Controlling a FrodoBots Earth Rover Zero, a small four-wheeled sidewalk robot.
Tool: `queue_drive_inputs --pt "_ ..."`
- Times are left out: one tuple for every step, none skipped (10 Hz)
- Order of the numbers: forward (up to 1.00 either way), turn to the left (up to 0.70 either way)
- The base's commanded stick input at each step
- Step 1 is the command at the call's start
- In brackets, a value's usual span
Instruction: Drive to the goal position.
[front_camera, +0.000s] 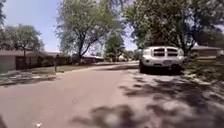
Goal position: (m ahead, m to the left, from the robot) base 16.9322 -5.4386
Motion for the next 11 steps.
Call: queue_drive_inputs --pt "0.70 0.00" --pt "0.70 0.00" --pt "0.70 0.00" --pt "0.70 0.00" --pt "0.70 0.00" --pt "0.70 0.00" --pt "0.70 0.00" --pt "0.70 0.00" --pt "0.70 0.00" --pt "0.70 0.00" --pt "0.70 0.00"
